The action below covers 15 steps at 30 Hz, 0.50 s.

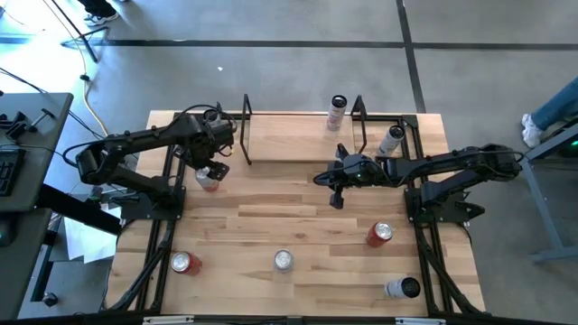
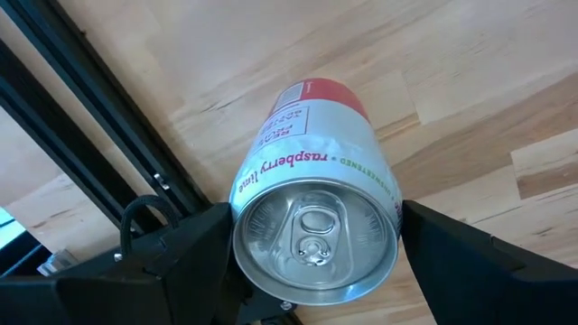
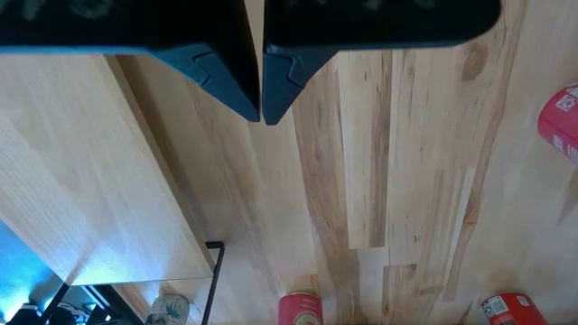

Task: Place canned beverage on shelf
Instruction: Put the top pink and white soda can on the shelf

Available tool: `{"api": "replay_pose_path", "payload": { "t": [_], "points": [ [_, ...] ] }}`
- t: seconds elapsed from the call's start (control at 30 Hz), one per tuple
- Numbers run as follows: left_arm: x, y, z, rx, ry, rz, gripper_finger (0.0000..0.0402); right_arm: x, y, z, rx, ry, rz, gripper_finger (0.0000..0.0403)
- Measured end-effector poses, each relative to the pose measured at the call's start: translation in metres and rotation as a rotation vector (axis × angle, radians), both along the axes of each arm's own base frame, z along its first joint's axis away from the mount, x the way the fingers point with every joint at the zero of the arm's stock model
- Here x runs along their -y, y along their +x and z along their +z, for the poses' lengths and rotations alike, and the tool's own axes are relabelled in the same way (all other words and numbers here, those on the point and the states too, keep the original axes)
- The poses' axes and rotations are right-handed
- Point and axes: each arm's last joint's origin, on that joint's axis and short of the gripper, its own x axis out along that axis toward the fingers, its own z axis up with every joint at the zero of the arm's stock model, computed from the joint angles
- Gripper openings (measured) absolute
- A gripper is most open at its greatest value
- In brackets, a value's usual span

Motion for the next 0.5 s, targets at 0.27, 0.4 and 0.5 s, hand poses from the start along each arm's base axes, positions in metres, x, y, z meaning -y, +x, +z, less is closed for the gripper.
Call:
{"api": "replay_pose_path", "payload": {
  "t": [0.27,0.4,0.5],
  "points": [
    [-0.003,0.015,0.016,0.115,0.035,-0.045,0.0264,0.0,0.0,0.0,0.0,0.0,0.0,0.0],
    [0.002,0.019,0.016,0.155,0.0,-0.064,0.0262,0.0,0.0,0.0,0.0,0.0,0.0,0.0],
    [0.007,0.024,0.016,0.191,-0.018,-0.075,0.0262,0.0,0.0,0.0,0.0,0.0,0.0,0.0]
  ]
}}
